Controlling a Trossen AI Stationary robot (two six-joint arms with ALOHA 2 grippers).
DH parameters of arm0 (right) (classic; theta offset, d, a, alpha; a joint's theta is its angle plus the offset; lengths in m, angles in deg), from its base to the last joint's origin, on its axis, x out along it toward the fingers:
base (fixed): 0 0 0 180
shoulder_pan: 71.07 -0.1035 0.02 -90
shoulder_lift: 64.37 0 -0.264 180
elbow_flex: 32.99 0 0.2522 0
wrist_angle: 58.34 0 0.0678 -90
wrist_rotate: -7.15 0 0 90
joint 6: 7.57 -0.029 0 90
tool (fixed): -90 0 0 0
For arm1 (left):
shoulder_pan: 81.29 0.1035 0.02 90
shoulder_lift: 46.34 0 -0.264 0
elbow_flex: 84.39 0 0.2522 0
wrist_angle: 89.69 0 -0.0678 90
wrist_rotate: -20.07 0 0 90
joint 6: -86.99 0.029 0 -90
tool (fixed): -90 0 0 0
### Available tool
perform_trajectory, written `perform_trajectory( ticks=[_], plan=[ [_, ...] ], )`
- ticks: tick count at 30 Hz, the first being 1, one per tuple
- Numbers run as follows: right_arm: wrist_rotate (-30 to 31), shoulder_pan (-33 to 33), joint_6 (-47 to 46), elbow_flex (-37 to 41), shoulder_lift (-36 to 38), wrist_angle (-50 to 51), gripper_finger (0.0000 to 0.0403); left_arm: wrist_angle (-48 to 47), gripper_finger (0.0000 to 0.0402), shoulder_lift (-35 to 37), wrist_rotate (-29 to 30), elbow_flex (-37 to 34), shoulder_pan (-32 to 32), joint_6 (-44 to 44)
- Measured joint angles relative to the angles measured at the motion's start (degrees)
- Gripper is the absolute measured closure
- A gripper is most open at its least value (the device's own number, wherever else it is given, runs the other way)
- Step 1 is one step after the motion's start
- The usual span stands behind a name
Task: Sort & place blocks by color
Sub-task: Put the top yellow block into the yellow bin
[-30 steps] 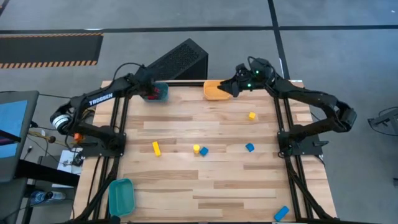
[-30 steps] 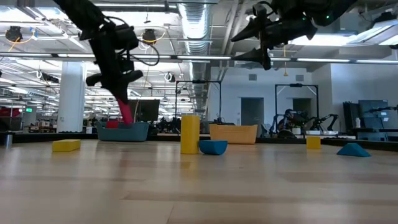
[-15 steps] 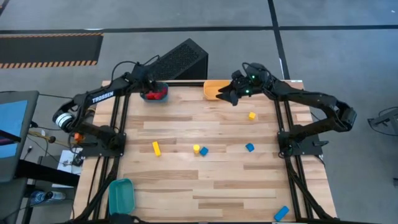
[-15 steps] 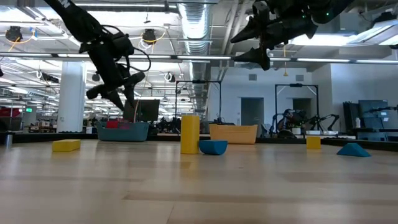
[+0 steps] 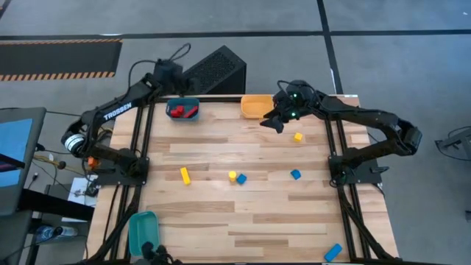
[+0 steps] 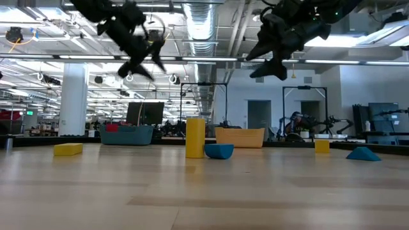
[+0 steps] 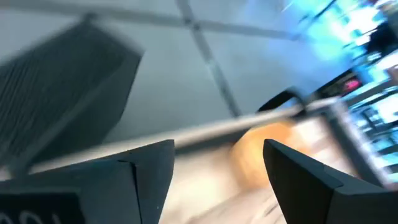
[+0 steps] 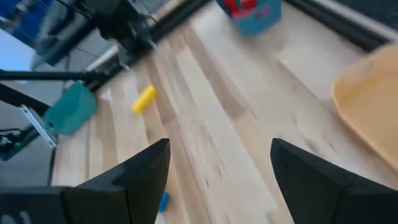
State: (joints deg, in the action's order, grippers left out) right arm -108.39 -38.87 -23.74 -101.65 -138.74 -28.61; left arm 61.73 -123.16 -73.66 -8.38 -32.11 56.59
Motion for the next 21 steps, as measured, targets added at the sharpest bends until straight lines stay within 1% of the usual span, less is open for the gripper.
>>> perform_trajectory(
  ticks=[2,5,8,10,11,14,16,19,21],
  plan=[
    [-0.5,-0.1,2.5,0.0,0.0,4.5,0.0108,2.6,0.0173,0.0,0.1,2.7,-1.6,1.7],
    [-1.8,-1.3,10.7,0.0,0.0,12.7,0.0108,7.8,0.0174,0.0,-0.1,5.9,-4.4,5.4],
    [-0.1,-3.5,17.4,0.0,0.0,16.9,0.0108,10.4,0.0174,0.0,-0.8,8.8,-6.7,9.0],
    [3.7,-4.9,19.2,0.0,0.0,17.1,0.0108,11.8,0.0174,0.0,-0.9,10.0,-8.1,10.5],
    [7.3,-5.3,19.2,0.0,0.0,17.0,0.0108,12.0,0.0174,0.0,-0.9,10.4,-8.6,10.8],
    [20.9,-5.0,16.3,0.0,0.0,18.8,0.0108,11.7,0.0174,0.4,-0.9,11.3,-9.9,10.7],
    [26.4,-3.3,14.9,0.0,-1.1,22.8,0.0108,10.9,0.0174,1.3,-1.0,11.3,-10.7,10.8],
    [26.8,1.5,14.3,0.5,-3.6,29.6,0.0108,6.2,0.0174,3.2,-0.6,11.4,-11.0,13.4],
    [27.2,4.2,14.2,1.6,-6.2,30.2,0.0108,2.4,0.0174,4.3,0.3,11.4,-11.0,14.7]
  ],
)
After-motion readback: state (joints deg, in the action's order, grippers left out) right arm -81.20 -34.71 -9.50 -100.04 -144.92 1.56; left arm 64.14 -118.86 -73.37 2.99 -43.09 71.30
